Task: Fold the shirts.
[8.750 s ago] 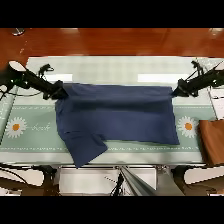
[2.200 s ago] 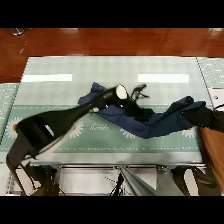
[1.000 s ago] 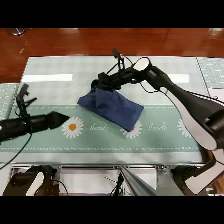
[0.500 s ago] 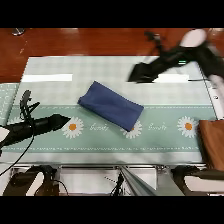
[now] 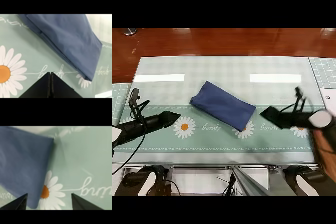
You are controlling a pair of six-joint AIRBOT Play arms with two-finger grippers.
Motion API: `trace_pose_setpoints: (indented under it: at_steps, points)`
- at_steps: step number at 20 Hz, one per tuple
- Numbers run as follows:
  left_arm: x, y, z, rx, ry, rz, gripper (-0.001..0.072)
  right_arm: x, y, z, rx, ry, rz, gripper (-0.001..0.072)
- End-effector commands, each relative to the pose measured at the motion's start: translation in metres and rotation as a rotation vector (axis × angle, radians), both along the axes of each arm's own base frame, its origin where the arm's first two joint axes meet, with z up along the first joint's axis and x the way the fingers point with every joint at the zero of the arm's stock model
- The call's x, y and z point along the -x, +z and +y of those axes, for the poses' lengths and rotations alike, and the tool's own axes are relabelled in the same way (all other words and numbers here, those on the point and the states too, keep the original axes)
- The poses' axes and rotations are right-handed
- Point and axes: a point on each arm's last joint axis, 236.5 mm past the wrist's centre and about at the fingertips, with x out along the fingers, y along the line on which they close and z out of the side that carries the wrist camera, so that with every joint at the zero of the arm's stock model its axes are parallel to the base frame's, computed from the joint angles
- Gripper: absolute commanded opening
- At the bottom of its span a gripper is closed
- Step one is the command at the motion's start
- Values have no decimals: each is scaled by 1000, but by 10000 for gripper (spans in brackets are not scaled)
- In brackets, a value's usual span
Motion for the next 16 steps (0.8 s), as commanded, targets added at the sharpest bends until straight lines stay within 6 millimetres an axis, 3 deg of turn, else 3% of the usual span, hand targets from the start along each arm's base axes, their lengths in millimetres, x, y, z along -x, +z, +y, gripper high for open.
trace_pose_setpoints:
  at_steps: [1,7,10,11,12,13,14,16]
  points:
    - [-2,0,1,-1,8,-6,22,5,-36,28,-114,-64,44,626]
    - [-2,1,1,-1,7,-6,22,-13,-60,71,-190,126,177,625]
    - [-2,1,1,-1,7,-6,22,-35,-58,87,-231,190,164,623]
    - [-2,1,1,-2,7,-6,22,-42,-57,91,-243,191,161,567]
    - [-2,1,1,-1,7,-6,22,-46,-56,96,-248,220,157,364]
    - [-2,1,1,-1,7,-6,22,-47,-51,104,-249,292,128,72]
    - [-2,1,1,-1,7,-6,22,-50,-43,111,-253,362,92,24]
    - [-2,1,1,-1,7,-6,22,-60,-18,117,-236,466,37,24]
